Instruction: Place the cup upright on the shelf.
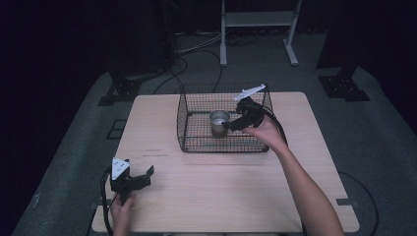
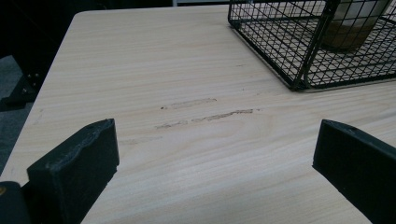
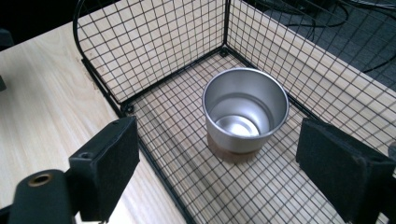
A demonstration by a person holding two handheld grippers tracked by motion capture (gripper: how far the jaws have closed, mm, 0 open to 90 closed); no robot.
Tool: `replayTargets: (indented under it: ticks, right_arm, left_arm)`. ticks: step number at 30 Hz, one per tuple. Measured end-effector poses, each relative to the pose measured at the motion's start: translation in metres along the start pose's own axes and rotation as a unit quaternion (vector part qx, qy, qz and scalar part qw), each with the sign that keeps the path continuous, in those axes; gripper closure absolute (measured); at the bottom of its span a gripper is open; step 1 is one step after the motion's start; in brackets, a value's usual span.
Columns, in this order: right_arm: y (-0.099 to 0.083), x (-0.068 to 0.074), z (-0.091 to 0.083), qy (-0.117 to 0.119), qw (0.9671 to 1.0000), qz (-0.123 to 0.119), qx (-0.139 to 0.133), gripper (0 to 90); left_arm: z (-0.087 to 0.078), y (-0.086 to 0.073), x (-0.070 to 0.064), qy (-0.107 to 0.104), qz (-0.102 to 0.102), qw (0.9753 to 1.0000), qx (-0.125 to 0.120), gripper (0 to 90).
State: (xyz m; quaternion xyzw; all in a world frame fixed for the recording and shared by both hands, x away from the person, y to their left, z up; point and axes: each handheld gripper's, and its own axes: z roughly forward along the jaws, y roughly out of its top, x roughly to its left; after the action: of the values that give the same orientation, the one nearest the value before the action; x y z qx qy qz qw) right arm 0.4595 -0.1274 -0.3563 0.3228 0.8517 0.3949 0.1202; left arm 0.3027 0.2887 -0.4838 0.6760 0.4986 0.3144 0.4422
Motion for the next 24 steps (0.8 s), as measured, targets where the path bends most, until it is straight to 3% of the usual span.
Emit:
replayTargets:
  ticks: [24]
  right_arm:
    - [-0.04, 0.019, -0.034, 0.02, 0.9994, -0.009, -0.028, 13.0]
  left_arm:
    - [0.001, 0.0, -0.001, 0.002, -0.002, 1.0, 0.0, 0.0]
